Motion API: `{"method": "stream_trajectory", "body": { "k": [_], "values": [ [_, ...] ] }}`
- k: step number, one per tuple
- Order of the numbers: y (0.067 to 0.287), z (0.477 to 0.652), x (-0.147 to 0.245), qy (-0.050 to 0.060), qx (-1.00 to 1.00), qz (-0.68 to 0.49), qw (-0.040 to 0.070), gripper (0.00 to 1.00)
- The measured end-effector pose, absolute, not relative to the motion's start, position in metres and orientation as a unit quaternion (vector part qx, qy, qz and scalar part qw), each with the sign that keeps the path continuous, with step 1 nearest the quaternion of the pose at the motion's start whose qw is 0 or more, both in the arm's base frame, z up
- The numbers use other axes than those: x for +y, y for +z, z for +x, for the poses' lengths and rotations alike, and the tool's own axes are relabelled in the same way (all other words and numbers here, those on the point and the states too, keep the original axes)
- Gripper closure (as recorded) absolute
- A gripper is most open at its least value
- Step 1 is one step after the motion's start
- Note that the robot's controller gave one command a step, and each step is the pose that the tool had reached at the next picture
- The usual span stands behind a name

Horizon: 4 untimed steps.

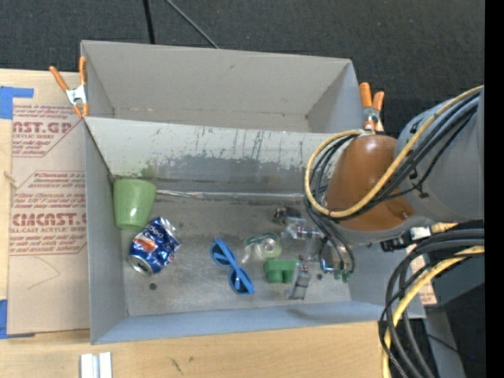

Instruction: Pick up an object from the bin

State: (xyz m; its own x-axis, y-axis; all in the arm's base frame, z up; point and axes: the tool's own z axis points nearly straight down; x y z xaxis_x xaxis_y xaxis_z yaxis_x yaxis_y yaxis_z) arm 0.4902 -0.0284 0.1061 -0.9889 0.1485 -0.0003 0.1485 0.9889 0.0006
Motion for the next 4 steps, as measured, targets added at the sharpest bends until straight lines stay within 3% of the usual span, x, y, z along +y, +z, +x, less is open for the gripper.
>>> {"method": "stream_trajectory", "body": {
  "k": [1, 2, 3, 4],
  "values": [
    [0.070, 0.492, -0.027, 0.000, 0.989, 0.149, 0.001, 0.00],
    [0.070, 0.492, -0.027, 0.000, 0.989, 0.149, 0.002, 0.00],
    [0.069, 0.492, -0.027, 0.000, 0.989, 0.149, 0.001, 1.00],
    [0.177, 0.494, -0.027, 0.001, 0.989, 0.148, 0.004, 1.00]
  ]
}}
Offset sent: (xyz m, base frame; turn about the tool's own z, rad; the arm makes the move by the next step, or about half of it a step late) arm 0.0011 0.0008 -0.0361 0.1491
